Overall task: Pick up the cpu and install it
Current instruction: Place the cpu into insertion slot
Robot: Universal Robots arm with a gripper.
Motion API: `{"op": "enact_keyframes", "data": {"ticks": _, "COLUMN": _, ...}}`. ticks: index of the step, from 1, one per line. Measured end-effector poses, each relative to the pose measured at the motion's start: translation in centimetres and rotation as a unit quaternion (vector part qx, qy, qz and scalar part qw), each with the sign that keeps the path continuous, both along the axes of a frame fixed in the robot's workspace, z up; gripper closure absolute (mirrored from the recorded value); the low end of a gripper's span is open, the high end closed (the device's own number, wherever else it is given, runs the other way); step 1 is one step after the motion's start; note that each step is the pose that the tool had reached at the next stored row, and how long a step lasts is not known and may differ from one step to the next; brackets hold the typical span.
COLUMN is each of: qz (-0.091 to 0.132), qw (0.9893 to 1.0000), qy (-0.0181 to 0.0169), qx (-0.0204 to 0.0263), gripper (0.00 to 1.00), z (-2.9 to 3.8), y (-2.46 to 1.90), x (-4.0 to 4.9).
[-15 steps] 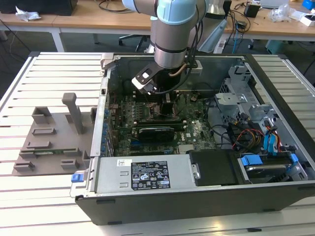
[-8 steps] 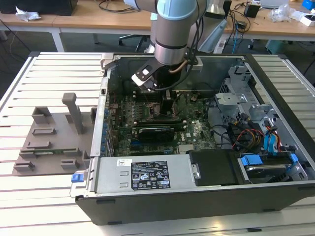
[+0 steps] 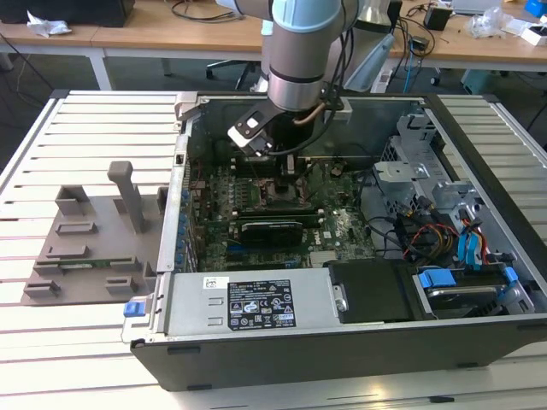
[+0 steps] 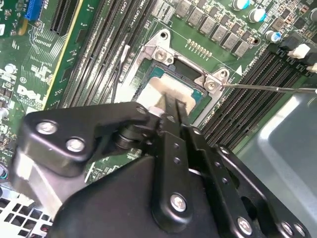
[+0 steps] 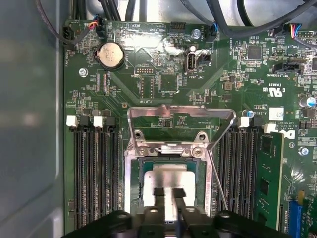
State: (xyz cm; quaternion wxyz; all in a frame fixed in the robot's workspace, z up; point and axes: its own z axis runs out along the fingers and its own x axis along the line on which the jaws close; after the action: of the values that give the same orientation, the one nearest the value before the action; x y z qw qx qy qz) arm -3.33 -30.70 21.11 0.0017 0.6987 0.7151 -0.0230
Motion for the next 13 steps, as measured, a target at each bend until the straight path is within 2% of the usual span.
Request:
{"op": "enact_keyframes", "data": {"ticks": 1, "qz": 0.000, "qw": 1.0000, "qy": -0.0001, "qx": 0.0001, "gripper": 0.89, "z": -0.02, "y": -0.02, "x": -0.03}}
{"op": "enact_keyframes", "data": {"ticks": 2, "qz": 0.000, "qw": 1.0000, "qy": 0.0000, "qx": -0.0001, "gripper": 0.89, "z": -0.19, "y": -0.08, "x": -0.04}}
{"op": "enact_keyframes", "data": {"ticks": 5, "qz": 0.000, "qw": 1.0000, "qy": 0.0016, "qx": -0.0003, "gripper": 0.89, "z": -0.71, "y": -0.14, "x": 0.00}}
{"op": "enact_keyframes", "data": {"ticks": 10, "qz": 0.000, "qw": 1.0000, "qy": 0.0028, "qx": 0.0000, "gripper": 0.89, "z": -0.76, "y": -0.13, "x": 0.81}}
{"op": "enact_keyframes", "data": {"ticks": 12, "qz": 0.000, "qw": 1.0000, "qy": 0.0023, "qx": 0.0008, "gripper": 0.89, "z": -0.41, "y": -0.09, "x": 0.86}}
{"op": "enact_keyframes", "data": {"ticks": 13, "qz": 0.000, "qw": 1.0000, "qy": 0.0029, "qx": -0.0001, "gripper": 0.89, "z": 0.40, "y": -0.12, "x": 0.84}}
